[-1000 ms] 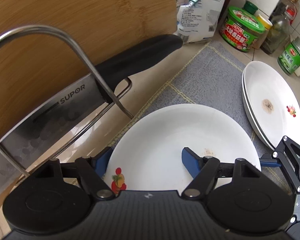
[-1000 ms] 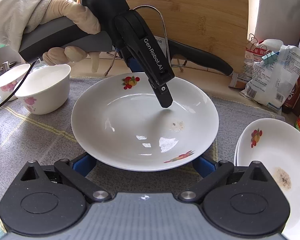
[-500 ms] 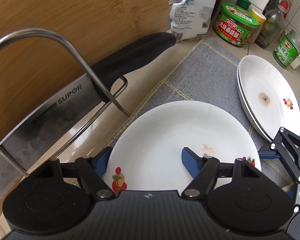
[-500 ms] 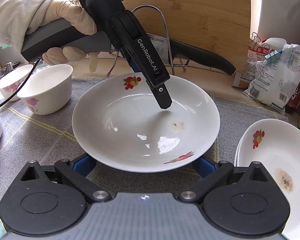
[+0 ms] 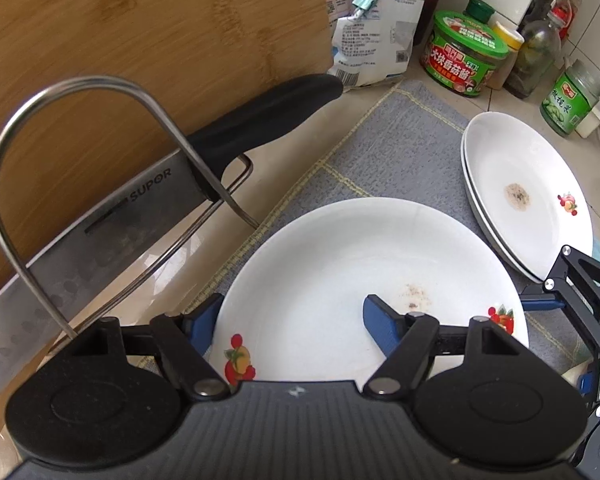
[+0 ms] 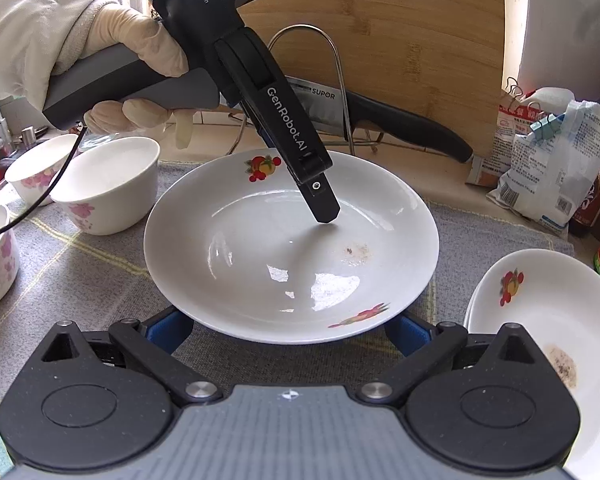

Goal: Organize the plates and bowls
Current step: 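Lift the flowered plate with the left gripper and carry it over the plate stack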

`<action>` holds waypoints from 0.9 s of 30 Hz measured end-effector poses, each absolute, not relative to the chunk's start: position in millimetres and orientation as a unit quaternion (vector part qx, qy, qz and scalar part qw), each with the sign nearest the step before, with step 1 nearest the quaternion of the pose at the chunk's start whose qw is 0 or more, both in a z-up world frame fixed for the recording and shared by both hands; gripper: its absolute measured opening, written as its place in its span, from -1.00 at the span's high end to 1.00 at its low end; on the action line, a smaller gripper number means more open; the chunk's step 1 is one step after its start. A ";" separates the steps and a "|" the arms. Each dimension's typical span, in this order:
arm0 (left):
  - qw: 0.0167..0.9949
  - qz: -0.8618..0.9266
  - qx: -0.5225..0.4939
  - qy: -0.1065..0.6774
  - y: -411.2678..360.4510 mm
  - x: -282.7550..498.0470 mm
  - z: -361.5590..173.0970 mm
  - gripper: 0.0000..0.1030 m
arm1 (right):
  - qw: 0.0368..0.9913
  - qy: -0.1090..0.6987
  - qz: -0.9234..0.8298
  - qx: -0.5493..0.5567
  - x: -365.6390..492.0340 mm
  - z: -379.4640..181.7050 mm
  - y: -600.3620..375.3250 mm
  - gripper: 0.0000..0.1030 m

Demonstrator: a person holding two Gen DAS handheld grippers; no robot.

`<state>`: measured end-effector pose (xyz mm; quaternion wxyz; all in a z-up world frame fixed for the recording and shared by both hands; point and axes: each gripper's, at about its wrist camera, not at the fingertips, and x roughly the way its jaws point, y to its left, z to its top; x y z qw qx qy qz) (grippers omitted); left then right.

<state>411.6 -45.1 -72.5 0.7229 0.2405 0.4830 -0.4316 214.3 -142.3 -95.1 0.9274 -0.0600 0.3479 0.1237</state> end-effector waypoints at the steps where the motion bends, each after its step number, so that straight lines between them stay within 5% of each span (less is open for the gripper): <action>1: 0.725 -0.431 0.240 0.481 -44.1 409.7 -70.2 -0.43 | 0.927 0.347 0.125 -0.061 213.3 -93.2 -142.3 -1.00; 27: 0.751 -0.420 0.235 0.452 -67.1 345.7 -40.5 -0.43 | 0.928 0.335 0.146 -0.065 166.0 -60.2 -176.3 -1.00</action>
